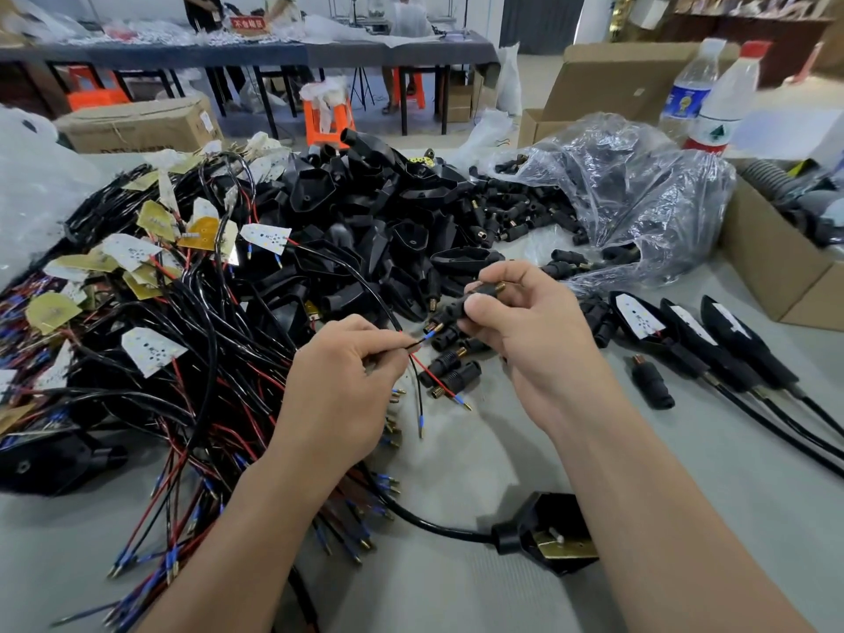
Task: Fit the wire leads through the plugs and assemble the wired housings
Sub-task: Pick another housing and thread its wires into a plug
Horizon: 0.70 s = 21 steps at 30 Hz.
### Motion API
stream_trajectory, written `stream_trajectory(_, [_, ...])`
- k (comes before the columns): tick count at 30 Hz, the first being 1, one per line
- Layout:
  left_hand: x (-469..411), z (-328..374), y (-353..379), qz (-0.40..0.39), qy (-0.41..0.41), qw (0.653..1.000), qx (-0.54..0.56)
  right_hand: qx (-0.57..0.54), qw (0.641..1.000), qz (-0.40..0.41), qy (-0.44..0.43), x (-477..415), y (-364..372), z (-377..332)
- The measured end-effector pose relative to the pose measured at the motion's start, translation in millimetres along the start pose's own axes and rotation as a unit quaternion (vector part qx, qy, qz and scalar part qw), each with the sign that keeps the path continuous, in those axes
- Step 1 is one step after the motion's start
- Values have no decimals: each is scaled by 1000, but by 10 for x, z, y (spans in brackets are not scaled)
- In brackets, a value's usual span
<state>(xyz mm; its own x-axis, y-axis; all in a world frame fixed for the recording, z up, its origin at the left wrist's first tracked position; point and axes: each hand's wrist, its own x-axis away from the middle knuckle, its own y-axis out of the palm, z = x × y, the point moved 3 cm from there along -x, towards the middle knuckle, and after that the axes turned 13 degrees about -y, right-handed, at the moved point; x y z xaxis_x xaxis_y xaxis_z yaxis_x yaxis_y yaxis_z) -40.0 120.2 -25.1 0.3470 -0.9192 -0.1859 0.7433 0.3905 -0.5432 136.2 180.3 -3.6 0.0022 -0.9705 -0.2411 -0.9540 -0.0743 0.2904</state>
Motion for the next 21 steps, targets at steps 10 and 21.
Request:
stream_trajectory(10, [22, 16, -43, 37, 6, 999, -25, 90, 993, -67, -29, 50, 58, -37])
stream_trajectory(21, [100, 103, -88, 78, 14, 997, -7, 159, 981, -111, -32, 94, 131, 69])
